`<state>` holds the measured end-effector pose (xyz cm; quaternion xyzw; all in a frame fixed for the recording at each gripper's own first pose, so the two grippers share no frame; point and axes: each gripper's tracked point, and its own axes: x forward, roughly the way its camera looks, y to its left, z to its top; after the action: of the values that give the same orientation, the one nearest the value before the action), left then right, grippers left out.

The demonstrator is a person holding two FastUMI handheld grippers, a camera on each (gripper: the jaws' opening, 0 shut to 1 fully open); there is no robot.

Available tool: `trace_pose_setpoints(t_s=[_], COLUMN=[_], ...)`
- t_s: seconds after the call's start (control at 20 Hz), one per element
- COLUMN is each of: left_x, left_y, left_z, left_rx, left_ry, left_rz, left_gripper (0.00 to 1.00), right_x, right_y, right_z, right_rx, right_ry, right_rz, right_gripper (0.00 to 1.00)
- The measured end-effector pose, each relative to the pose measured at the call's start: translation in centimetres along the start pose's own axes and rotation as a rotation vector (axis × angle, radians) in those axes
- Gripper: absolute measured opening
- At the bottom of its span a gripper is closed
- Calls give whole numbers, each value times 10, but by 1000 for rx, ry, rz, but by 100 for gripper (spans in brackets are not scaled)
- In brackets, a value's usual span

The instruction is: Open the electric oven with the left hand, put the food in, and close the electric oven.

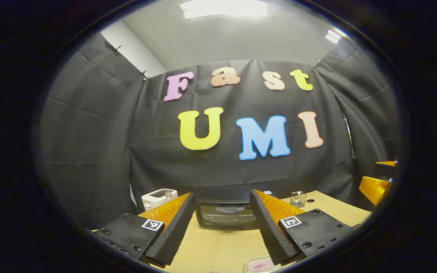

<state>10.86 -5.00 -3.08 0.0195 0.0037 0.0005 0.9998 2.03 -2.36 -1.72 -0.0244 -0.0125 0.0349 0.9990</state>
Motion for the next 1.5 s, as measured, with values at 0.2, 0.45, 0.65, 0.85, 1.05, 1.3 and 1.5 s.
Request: trace_pose_setpoints(t_s=[0.2,0.45,0.65,0.85,1.05,1.3,1.5], left_x=[66,145,191,223,246,261,254], left_y=[1,-8,-22,-28,-31,-27,-27], left_z=[-15,-48,-90,-130,-158,-192,-201], left_rx=[-4,5,-8,-6,3,-4,1], left_ry=[7,38,100,158,194,255,269], left_rz=[-45,-112,-167,-195,-201,-181,-176], left_gripper=[100,100,96,100,100,97,97], right_x=[14,37,42,43,42,39,38], right_y=[-2,-4,-12,-19,-24,-26,-28], right_z=[1,-8,-14,-23,-26,-30,-30], right_rx=[-6,-15,-37,-49,-65,-78,-90], right_ry=[-10,23,57,93,116,138,142], right_rz=[-64,-159,-240,-311,-360,-380,-375], right_gripper=[96,96,96,95,96,96,96])
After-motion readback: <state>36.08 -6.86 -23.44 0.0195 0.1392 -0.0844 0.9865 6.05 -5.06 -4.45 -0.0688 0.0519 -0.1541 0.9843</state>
